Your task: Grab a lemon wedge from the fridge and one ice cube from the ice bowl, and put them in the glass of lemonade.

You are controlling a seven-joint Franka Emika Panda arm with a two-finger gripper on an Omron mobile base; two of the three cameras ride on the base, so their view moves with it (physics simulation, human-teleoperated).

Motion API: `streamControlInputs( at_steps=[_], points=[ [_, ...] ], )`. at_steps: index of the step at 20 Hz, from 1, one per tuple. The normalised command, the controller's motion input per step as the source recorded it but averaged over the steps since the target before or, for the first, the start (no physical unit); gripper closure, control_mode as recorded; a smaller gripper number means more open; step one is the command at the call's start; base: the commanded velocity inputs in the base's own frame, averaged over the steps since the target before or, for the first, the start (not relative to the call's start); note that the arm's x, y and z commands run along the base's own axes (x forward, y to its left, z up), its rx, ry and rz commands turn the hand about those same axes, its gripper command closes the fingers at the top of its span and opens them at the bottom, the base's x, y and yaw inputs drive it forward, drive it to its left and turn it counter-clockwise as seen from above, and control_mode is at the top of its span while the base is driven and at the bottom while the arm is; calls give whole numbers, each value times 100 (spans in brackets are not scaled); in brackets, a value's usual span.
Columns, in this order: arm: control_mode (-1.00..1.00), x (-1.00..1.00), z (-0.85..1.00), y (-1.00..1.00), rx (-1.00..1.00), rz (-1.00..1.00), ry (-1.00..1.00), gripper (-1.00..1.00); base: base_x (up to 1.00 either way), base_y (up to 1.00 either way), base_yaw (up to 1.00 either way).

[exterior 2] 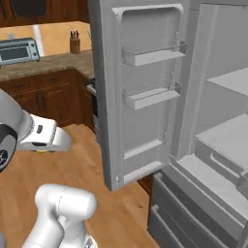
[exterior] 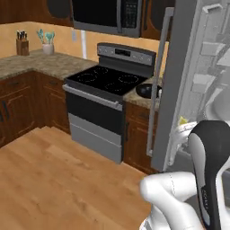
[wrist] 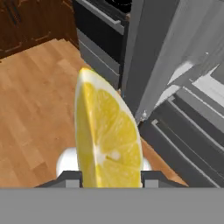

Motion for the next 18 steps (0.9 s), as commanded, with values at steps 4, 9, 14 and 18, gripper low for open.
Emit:
streamControlInputs(
  at_steps=[4, 9, 14, 18],
  points=[
    [100, 0, 0, 0, 0, 0, 0, 100, -12, 34, 77],
    [100, 0, 0, 0, 0, 0, 0, 100, 63, 76, 17],
    [100, 0, 0, 0, 0, 0, 0, 100, 100, 100, -28],
    [100, 0, 0, 0, 0, 0, 0, 100, 100, 86, -63]
  ],
)
